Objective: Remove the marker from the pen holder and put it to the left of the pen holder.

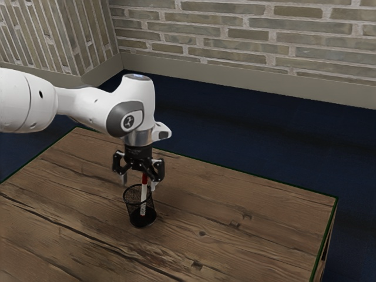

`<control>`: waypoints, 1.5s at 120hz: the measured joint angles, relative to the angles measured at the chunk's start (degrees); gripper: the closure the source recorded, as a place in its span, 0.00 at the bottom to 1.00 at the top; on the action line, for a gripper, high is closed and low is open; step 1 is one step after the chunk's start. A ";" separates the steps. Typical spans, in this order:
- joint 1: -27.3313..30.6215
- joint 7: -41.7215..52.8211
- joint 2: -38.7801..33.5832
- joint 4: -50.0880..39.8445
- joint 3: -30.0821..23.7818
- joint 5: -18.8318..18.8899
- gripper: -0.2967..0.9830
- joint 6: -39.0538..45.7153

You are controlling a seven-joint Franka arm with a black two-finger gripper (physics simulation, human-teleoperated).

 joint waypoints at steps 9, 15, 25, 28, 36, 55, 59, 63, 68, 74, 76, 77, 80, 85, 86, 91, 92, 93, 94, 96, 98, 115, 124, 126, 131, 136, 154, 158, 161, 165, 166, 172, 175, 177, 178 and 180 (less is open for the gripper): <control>0.19 -0.10 1.53 1.72 0.01 -0.13 0.25 0.31; 0.17 -0.18 1.96 2.05 -0.04 -0.28 0.25 0.54; 0.12 -0.29 2.19 2.22 -0.04 -0.53 0.25 0.84; 0.10 -0.32 2.20 2.23 -0.05 -0.58 0.25 0.90; 0.07 -0.40 2.16 2.25 -0.07 -0.67 0.25 1.04; -0.04 -0.52 2.62 3.05 -0.07 -0.72 0.26 1.27; -0.07 -0.55 2.64 3.09 -0.10 -0.70 0.31 1.30; -0.09 -0.57 2.62 3.22 -0.15 -0.69 0.37 1.32; -0.12 -0.60 2.63 3.37 -0.20 -0.67 0.45 1.34; -0.12 -0.63 2.51 3.46 -0.23 -0.65 0.53 1.35; -0.12 -0.64 2.48 3.47 -0.24 -0.65 0.56 1.35; -0.11 -0.64 2.46 3.47 -0.24 -0.65 0.57 1.34; -0.06 -0.64 2.42 3.48 -0.20 -0.63 0.61 1.31; 0.07 -0.64 2.36 3.45 -0.13 -0.61 0.66 1.21; 0.08 -0.64 2.35 3.44 -0.12 -0.61 0.67 1.19; 0.12 -0.65 2.30 3.42 -0.09 -0.59 0.71 1.10; 0.13 -0.65 2.29 3.42 -0.09 -0.59 0.71 1.08; 0.13 -0.65 2.28 3.42 -0.09 -0.59 0.72 1.07; 0.14 -0.65 2.27 3.41 -0.09 -0.59 0.73 1.05; 0.14 -0.65 2.25 3.41 -0.08 -0.58 0.74 1.02; 0.14 -0.65 2.24 3.41 -0.08 -0.58 0.75 1.00; 0.24 -0.87 1.74 2.67 0.10 -0.24 0.79 0.53; 0.31 -1.07 0.25 1.58 0.36 -0.10 0.81 -0.06; 0.33 -1.11 -0.18 1.46 0.40 -0.06 0.81 -0.20; 0.38 -1.23 -1.35 1.10 0.49 0.06 0.81 -0.64; 0.21 -1.39 -3.34 0.30 0.76 0.30 0.82 -1.22; -2.18 -1.83 -9.87 1.15 4.21 2.79 0.82 -4.25; -3.03 -1.83 -10.48 1.79 6.83 3.18 0.82 -5.16; -3.28 -1.80 -10.82 2.03 8.76 3.42 0.82 -5.78; -3.03 -1.71 -11.02 2.08 11.12 3.66 0.82 -6.59; -2.85 -1.69 -11.02 1.95 11.66 3.72 0.82 -6.82; -0.37 -1.60 -10.85 0.60 13.62 3.94 0.83 -8.75; 1.30 -1.53 -10.75 0.04 14.10 3.94 0.83 -10.29; 2.40 -1.47 -10.69 -0.26 14.32 3.93 0.83 -11.43; 2.93 -1.44 -10.62 -0.49 14.41 3.92 0.83 -12.06; 3.92 -1.38 -10.50 -1.09 14.54 3.89 0.83 -13.30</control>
